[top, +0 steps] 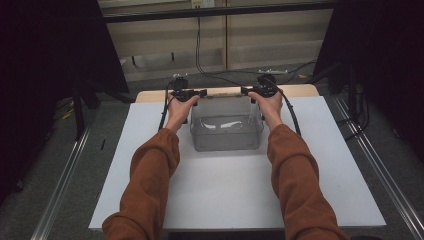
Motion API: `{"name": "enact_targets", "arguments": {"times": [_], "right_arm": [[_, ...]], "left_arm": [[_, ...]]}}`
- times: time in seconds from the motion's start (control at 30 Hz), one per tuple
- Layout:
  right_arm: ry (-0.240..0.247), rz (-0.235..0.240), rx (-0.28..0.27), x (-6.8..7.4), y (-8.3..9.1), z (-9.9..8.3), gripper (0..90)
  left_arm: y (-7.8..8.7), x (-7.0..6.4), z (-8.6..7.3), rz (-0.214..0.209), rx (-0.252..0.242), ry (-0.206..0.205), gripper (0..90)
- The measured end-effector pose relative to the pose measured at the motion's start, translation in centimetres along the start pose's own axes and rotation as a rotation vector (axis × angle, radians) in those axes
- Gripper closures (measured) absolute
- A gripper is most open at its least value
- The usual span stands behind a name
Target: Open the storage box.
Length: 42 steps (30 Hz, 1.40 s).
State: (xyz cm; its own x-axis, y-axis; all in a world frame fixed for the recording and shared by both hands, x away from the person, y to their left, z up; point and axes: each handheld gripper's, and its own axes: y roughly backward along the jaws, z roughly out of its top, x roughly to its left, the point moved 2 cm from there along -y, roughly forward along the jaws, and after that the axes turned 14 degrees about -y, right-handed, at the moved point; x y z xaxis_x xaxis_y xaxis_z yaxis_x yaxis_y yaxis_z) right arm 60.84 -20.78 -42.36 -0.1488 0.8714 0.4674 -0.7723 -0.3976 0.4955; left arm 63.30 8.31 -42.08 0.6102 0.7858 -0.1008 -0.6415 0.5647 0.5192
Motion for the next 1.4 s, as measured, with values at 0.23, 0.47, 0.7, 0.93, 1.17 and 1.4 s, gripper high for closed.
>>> {"name": "enact_targets", "arguments": {"times": [0.23, 0.47, 0.7, 0.93, 1.17, 1.4], "right_arm": [[0.014, 0.019, -0.039, -0.2, 0.7, 0.6, 33.6], [0.082, 0.044, -0.031, 0.7, 1.0, 0.4, 25.1], [0.129, 0.061, -0.061, 1.4, 1.4, 0.1, 14.8], [0.146, 0.062, -0.086, 1.3, 2.5, -0.3, 5.2], [0.179, 0.073, -0.117, 1.4, 3.9, -0.4, 5.1], [0.199, 0.048, -0.167, 1.2, 4.9, -1.5, 4.8]], "left_arm": [[0.4, 0.8, 0.0, 0.01, -0.03, -0.013, 21.9], [0.8, 0.6, -0.1, 0.015, -0.045, -0.085, 13.2], [1.8, 0.2, -0.4, 0.013, -0.075, -0.127, 8.2], [3.0, -0.5, -0.4, 0.01, -0.126, -0.17, 5.7], [4.1, -0.6, -0.5, 0.019, -0.175, -0.2, 4.3], [4.9, -1.4, -0.7, 0.029, -0.222, -0.217, 2.9]]}}
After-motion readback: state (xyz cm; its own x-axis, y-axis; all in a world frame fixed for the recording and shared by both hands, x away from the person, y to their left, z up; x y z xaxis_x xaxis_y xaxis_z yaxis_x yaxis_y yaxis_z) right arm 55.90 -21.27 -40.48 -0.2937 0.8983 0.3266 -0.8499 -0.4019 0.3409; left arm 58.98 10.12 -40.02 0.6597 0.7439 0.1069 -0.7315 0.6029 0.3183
